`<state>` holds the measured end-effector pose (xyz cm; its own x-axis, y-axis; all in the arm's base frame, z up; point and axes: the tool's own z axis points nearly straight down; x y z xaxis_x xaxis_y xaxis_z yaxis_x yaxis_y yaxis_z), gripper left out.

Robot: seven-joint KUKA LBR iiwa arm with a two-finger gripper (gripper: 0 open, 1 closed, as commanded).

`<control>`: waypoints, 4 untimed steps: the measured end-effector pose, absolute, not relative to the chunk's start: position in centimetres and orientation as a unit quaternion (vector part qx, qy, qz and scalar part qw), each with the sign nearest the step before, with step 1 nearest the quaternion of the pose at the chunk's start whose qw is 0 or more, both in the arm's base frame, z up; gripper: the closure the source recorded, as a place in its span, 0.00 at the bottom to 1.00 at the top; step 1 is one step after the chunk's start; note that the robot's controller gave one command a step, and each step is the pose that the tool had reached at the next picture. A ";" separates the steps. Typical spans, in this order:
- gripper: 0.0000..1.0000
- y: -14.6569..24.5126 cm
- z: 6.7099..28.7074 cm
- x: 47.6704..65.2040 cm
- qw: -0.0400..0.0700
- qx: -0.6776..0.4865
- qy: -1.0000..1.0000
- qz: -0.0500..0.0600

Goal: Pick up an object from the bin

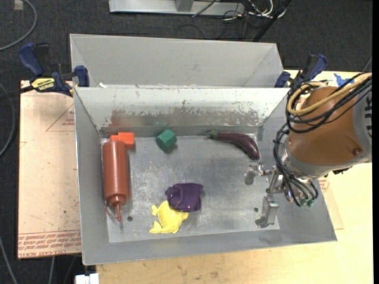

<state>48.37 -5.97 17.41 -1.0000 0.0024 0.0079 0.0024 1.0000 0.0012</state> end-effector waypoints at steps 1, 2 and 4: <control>0.00 -6.0 17.8 48.5 0.000 0.000 -1.000 0.000; 0.00 -4.0 14.5 51.0 -0.004 -0.001 -1.000 0.001; 0.00 1.3 8.7 55.3 0.000 0.102 -0.995 -0.001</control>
Offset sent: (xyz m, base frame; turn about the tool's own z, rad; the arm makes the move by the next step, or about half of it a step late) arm 0.0630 0.0641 -0.1041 -0.0077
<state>55.28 1.32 8.75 -0.9794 -0.2021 -0.0007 -0.2021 0.9794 0.0015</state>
